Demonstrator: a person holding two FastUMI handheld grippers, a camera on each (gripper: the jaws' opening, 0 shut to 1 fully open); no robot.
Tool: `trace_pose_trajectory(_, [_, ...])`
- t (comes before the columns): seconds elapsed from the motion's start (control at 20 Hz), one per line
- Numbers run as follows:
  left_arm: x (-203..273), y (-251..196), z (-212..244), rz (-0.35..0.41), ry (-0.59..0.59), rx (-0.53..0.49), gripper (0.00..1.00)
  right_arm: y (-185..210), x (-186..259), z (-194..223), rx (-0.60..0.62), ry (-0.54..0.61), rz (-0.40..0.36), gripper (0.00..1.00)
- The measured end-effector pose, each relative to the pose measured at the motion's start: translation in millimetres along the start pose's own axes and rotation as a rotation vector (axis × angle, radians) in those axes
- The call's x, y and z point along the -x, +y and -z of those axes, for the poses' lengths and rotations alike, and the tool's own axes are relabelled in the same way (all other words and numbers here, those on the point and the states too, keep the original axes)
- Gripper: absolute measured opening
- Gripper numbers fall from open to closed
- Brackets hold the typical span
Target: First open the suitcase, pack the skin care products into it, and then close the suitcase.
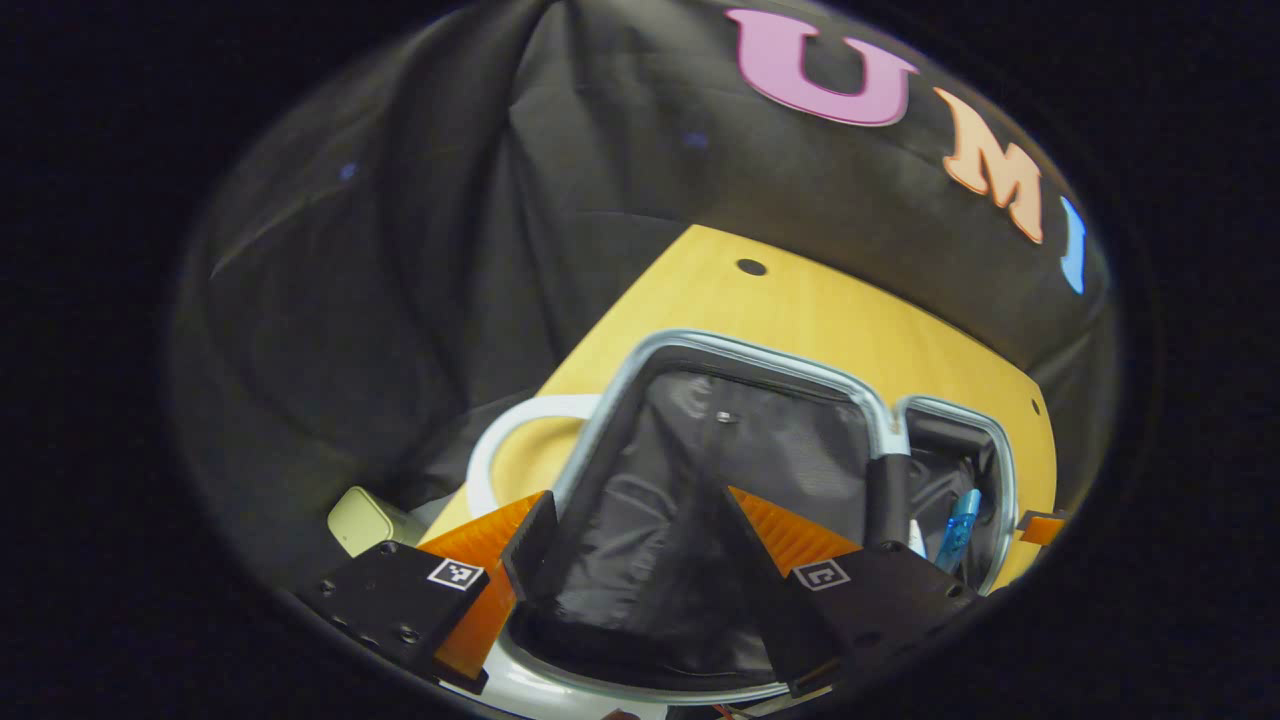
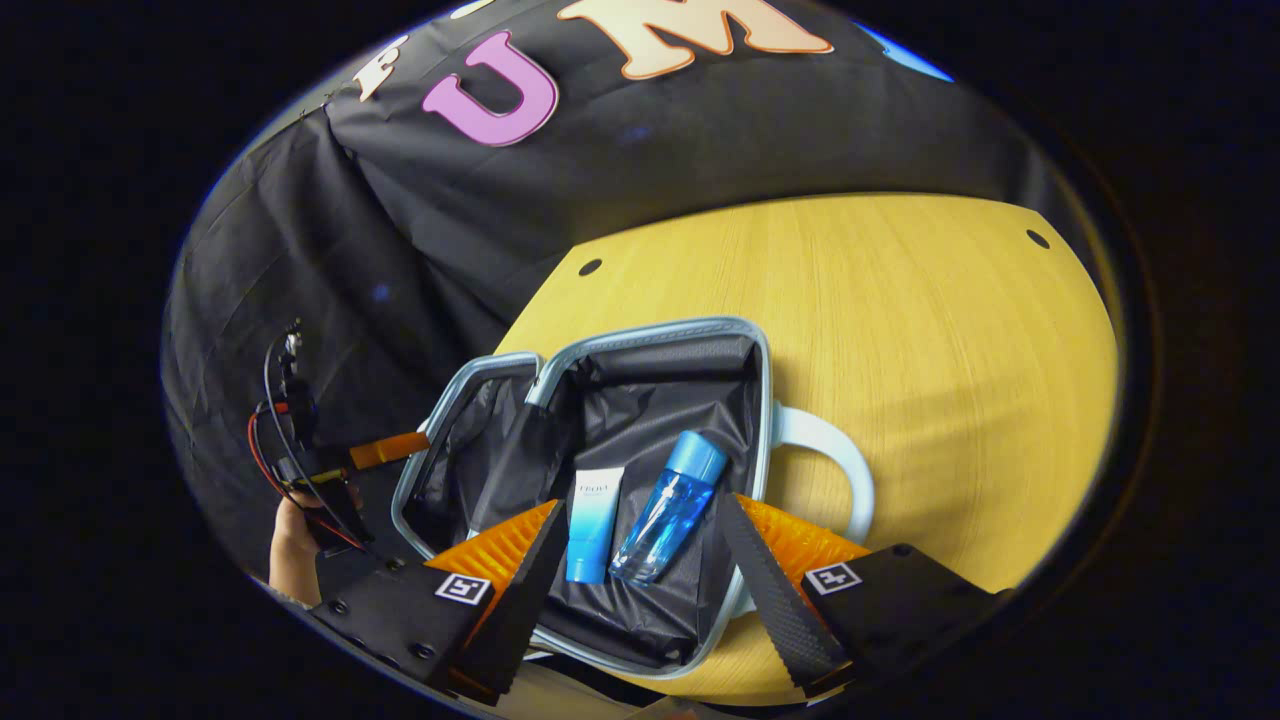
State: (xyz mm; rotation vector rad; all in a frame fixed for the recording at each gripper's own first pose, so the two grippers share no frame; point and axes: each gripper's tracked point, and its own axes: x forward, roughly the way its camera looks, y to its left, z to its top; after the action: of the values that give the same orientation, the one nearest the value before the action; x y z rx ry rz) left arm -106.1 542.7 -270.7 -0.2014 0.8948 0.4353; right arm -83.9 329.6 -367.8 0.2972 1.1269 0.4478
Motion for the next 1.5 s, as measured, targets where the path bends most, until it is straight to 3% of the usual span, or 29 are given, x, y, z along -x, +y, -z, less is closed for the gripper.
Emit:
trace_pose_trajectory(0.2, [-24.4, 53.4, -6.0, -0.060, 0.022, 0.065, 0.96, -9.0, 7.0, -18.1, -0.013, -0.068, 0.042, 0.98])
trace_pose_trajectory(0.45, [-33.1, 52.3, -19.0, 0.059, 0.021, 0.212, 0.98, -15.8, 14.8, -23.5, -0.007, -0.098, 0.085, 0.98])
trace_pose_trajectory(0.8, [-44.1, 60.6, -24.4, 0.147, 0.019, 0.386, 0.91, -19.6, 14.3, -20.1, -0.001, -0.101, 0.112, 0.98])
trace_pose_trajectory(0.85, [-39.9, 61.7, -25.5, 0.160, 0.026, 0.404, 0.95, -19.2, 14.8, -20.0, -0.004, -0.100, 0.110, 0.98])
trace_pose_trajectory(0.9, [-38.1, 62.4, -29.5, 0.170, 0.021, 0.417, 0.94, -19.0, 15.2, -20.4, -0.004, -0.102, 0.112, 0.98])
trace_pose_trajectory(0.95, [-35.1, 62.1, -34.4, 0.186, 0.013, 0.425, 0.95, -20.0, 16.3, -21.8, 0.000, -0.107, 0.116, 0.92])
trace_pose_trajectory(1.15, [-33.6, 68.6, -42.7, 0.187, -0.010, 0.437, 0.88, -22.1, 16.6, -19.8, 0.009, -0.105, 0.125, 0.92])
trace_pose_trajectory(1.35, [-52.7, 68.8, -25.5, 0.177, 0.049, 0.454, 0.92, -19.0, 15.0, -18.6, 0.011, -0.103, 0.119, 0.92])
trace_pose_trajectory(1.4, [-57.0, 71.1, -21.3, 0.175, 0.067, 0.450, 0.87, -19.0, 15.2, -18.5, 0.015, -0.104, 0.122, 0.93])
trace_pose_trajectory(1.5, [-64.4, 73.4, -9.3, 0.158, 0.108, 0.427, 0.65, -19.8, 18.0, -19.0, 0.021, -0.109, 0.126, 0.93])
